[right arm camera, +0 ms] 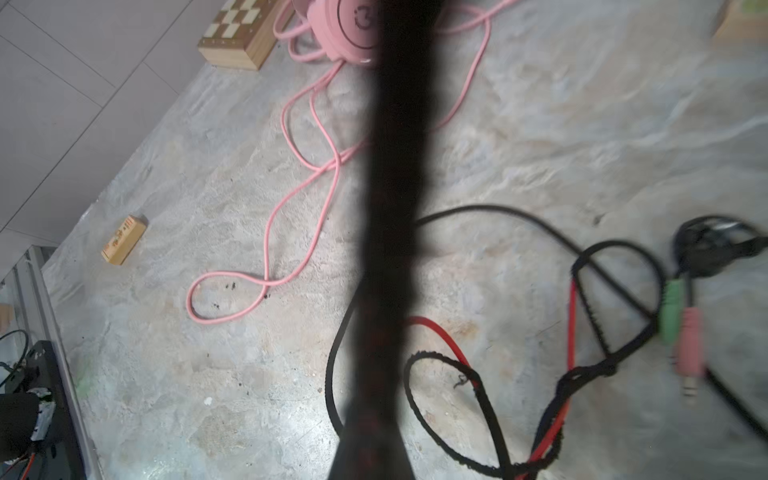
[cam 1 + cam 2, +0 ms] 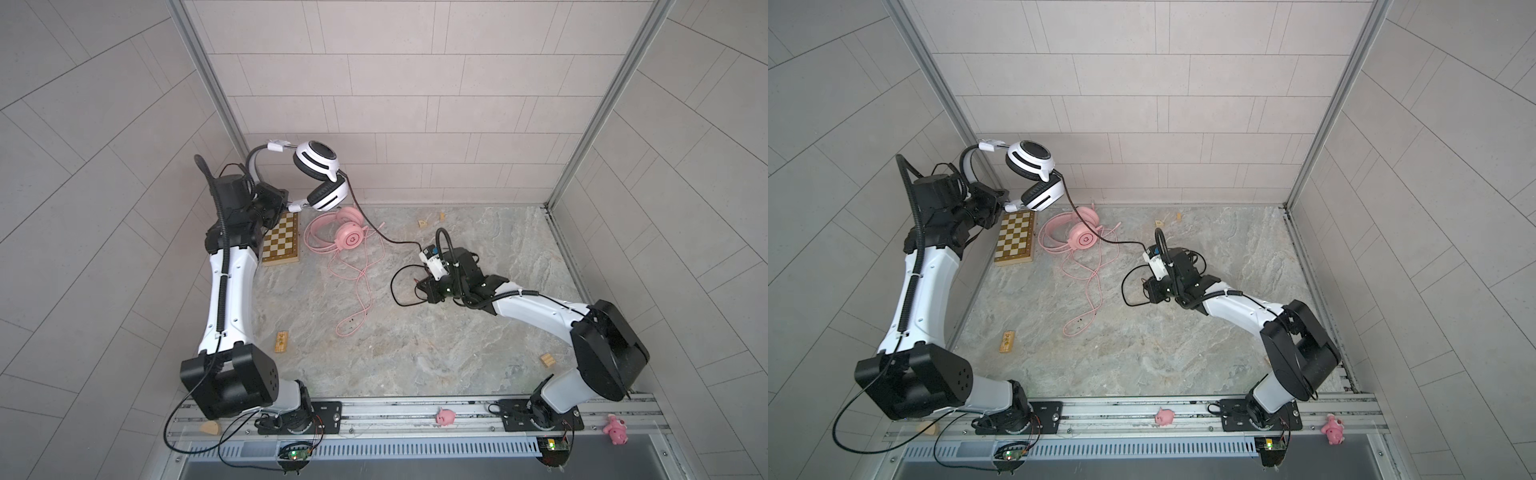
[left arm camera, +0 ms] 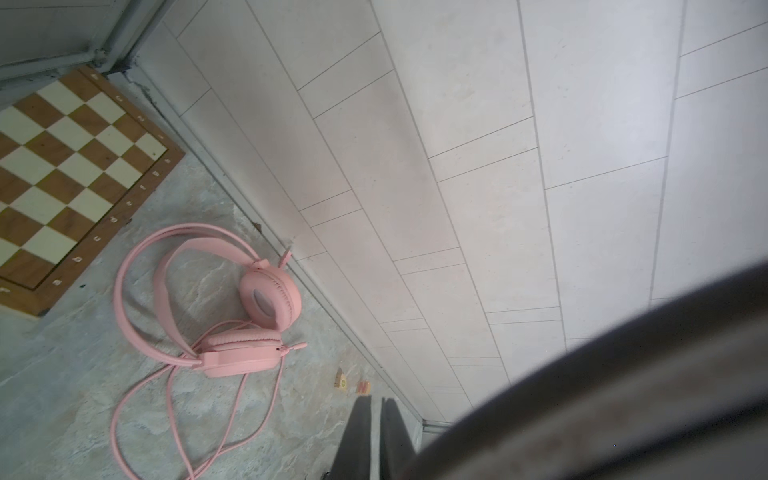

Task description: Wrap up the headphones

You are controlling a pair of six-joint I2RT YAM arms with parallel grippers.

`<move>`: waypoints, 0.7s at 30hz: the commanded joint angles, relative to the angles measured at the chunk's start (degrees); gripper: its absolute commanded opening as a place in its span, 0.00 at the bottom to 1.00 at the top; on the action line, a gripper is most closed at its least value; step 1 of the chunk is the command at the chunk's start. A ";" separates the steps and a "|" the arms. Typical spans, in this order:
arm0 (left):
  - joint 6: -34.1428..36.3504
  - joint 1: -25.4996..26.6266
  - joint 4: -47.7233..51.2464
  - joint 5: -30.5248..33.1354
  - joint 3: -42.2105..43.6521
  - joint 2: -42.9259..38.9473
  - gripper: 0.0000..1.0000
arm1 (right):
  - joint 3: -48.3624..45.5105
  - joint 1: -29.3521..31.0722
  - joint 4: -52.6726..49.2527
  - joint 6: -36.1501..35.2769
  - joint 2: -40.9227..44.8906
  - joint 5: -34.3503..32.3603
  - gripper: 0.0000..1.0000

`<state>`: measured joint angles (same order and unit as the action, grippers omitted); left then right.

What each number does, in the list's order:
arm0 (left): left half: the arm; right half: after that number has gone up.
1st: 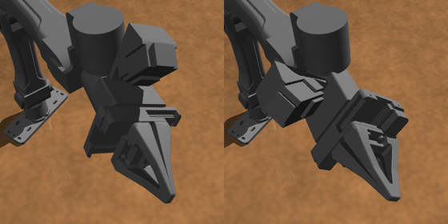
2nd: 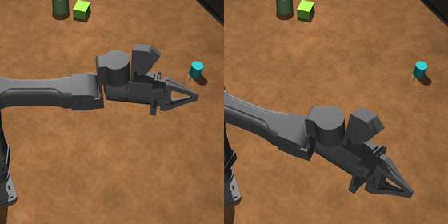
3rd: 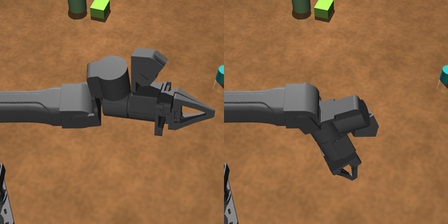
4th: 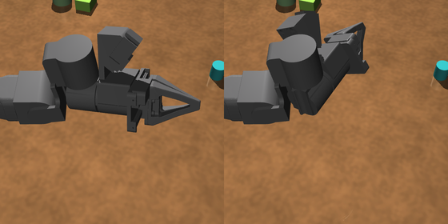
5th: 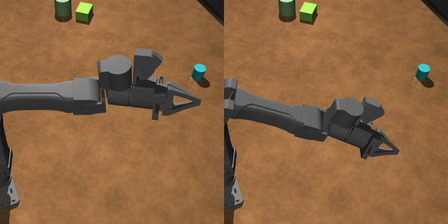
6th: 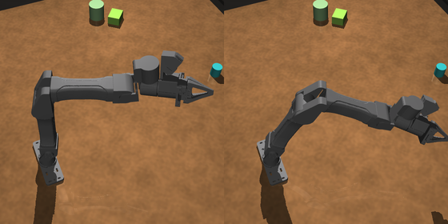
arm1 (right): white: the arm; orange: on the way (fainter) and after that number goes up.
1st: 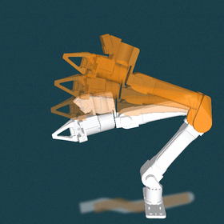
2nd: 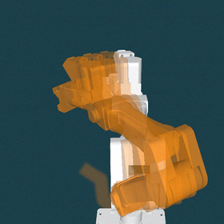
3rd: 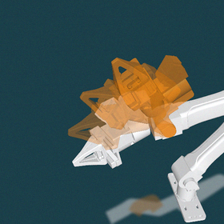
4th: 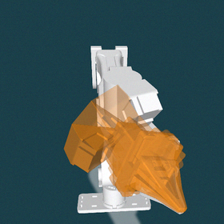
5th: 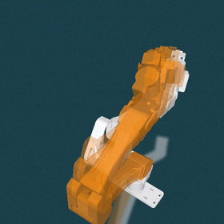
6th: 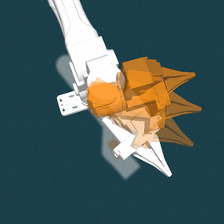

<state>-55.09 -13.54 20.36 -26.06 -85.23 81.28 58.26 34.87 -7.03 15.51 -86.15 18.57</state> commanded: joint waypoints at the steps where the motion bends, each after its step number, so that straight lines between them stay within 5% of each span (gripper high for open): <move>1: 7.99 5.27 2.65 5.04 -0.54 -2.07 0.00 | 7.57 1.14 -21.62 -5.82 5.78 -6.86 0.00; 6: 15.25 10.97 6.51 8.07 -1.73 1.07 0.00 | 17.74 3.83 -34.42 -7.24 12.83 -7.73 0.00; 12: 18.65 13.08 7.24 6.91 -0.97 4.66 0.00 | 20.38 4.39 -37.41 -5.84 18.39 -10.60 0.00; 17: 19.85 13.10 1.62 1.45 3.53 6.59 0.00 | 16.44 4.05 -38.00 -5.96 20.14 -19.55 0.00; 21: 20.30 13.03 0.41 -1.17 4.95 8.22 0.00 | 15.33 1.15 -40.98 -3.87 20.44 -33.26 0.04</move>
<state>-35.05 -0.40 25.52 -22.63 -80.68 89.41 73.93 38.02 -44.38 10.66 -66.35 -2.96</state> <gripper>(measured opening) 0.081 0.048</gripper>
